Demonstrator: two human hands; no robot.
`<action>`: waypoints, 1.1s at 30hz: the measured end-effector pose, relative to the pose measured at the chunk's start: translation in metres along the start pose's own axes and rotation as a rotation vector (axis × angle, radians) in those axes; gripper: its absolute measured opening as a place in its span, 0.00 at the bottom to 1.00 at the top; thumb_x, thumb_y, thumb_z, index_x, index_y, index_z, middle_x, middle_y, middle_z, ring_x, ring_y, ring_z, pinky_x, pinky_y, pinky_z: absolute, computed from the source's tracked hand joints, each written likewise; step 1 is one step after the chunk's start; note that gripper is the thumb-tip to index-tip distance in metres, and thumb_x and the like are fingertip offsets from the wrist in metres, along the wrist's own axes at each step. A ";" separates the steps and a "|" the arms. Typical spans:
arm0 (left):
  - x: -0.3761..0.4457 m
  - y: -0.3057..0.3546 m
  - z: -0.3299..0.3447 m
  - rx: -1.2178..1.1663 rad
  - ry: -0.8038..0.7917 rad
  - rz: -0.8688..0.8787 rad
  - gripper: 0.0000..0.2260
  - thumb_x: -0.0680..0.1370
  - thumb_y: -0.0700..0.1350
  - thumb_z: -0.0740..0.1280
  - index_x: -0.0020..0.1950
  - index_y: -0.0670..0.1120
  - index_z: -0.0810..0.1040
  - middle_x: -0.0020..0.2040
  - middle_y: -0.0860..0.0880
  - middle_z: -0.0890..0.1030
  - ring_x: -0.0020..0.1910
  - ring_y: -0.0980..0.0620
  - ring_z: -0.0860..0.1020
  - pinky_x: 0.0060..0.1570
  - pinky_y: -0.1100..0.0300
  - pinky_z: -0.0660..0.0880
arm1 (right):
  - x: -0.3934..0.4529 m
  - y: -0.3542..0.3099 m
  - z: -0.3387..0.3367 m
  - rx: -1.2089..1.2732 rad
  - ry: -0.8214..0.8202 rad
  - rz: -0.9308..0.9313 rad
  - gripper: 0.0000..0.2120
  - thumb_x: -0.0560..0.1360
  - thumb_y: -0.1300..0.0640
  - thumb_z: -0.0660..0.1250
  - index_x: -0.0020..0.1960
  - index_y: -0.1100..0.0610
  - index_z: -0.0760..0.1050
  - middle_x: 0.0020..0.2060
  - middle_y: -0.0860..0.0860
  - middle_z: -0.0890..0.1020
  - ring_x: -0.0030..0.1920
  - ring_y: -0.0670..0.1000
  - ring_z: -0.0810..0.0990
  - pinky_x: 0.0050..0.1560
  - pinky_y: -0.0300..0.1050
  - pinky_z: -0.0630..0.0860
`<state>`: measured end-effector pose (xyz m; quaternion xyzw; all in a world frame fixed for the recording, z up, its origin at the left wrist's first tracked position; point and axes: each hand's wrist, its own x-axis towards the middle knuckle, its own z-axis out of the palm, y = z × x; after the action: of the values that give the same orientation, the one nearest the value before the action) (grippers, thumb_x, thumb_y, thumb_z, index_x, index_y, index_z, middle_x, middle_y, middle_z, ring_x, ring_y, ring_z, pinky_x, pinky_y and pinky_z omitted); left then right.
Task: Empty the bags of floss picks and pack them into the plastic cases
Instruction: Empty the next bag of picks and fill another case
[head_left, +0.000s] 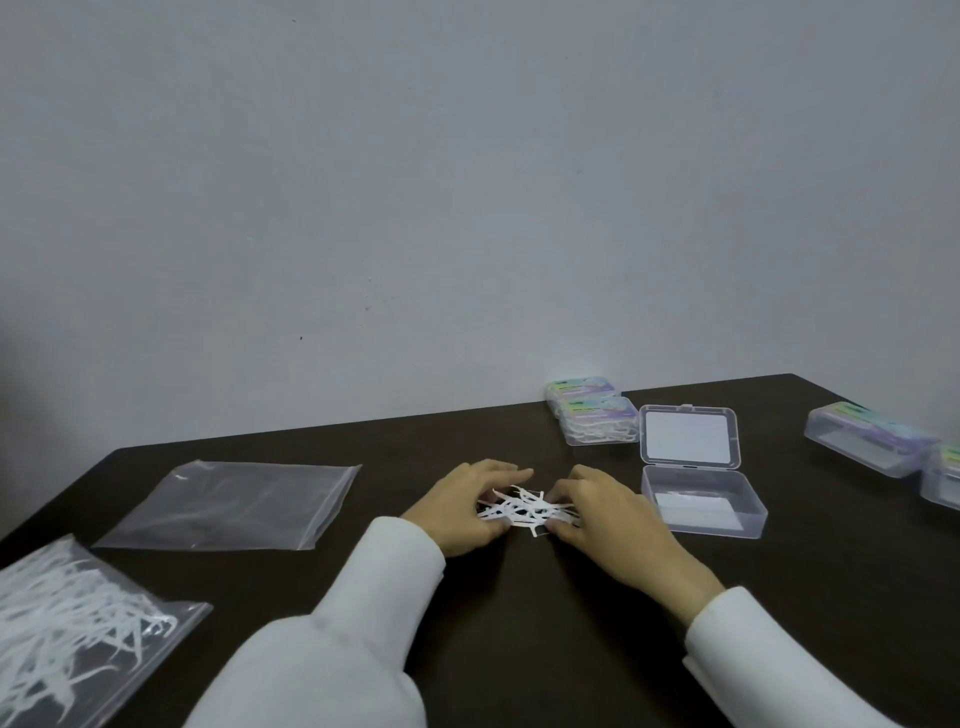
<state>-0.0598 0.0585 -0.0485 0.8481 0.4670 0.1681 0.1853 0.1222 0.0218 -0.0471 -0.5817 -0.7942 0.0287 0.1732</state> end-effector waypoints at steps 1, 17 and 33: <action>0.002 0.001 0.000 0.013 -0.010 0.001 0.24 0.76 0.41 0.67 0.70 0.56 0.68 0.67 0.57 0.70 0.59 0.56 0.71 0.61 0.66 0.67 | 0.000 0.001 -0.001 0.018 -0.007 0.000 0.15 0.77 0.50 0.62 0.62 0.51 0.73 0.55 0.48 0.72 0.59 0.49 0.72 0.53 0.47 0.72; 0.004 0.008 -0.008 -0.017 0.080 -0.055 0.13 0.70 0.44 0.75 0.53 0.52 0.83 0.46 0.52 0.83 0.40 0.59 0.75 0.44 0.67 0.72 | -0.001 0.014 -0.013 -0.040 -0.028 -0.160 0.10 0.75 0.56 0.64 0.56 0.51 0.78 0.52 0.49 0.80 0.52 0.50 0.77 0.50 0.43 0.74; 0.001 0.024 -0.018 -0.139 0.201 -0.030 0.11 0.67 0.41 0.77 0.47 0.47 0.84 0.38 0.51 0.82 0.33 0.59 0.77 0.38 0.70 0.74 | -0.005 0.033 -0.037 0.304 0.048 -0.094 0.04 0.73 0.56 0.69 0.47 0.52 0.82 0.34 0.40 0.79 0.40 0.42 0.79 0.45 0.34 0.76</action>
<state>-0.0500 0.0498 -0.0211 0.8052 0.4830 0.2814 0.1982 0.1651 0.0217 -0.0217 -0.5115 -0.8028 0.1264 0.2792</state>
